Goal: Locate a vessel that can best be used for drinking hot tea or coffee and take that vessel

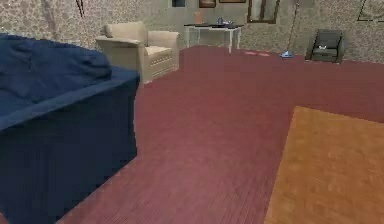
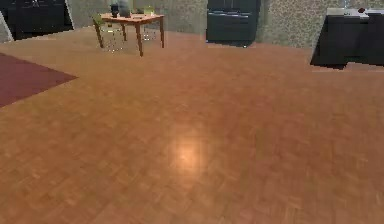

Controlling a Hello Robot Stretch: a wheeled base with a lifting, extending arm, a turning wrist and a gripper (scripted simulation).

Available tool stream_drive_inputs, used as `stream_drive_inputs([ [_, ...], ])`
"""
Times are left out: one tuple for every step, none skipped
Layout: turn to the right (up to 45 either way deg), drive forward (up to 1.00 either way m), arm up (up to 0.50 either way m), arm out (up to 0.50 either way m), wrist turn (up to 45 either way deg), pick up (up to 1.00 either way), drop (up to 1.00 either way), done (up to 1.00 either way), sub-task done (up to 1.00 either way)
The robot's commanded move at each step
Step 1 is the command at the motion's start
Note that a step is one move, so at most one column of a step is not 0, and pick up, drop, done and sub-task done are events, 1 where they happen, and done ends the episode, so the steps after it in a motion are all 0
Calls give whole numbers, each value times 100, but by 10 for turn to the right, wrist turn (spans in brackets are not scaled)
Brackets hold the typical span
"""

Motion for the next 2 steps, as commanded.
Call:
stream_drive_inputs([
  [450,0,0,0,0,0,0,0,0],
  [450,0,0,0,0,0,0,0,0],
])
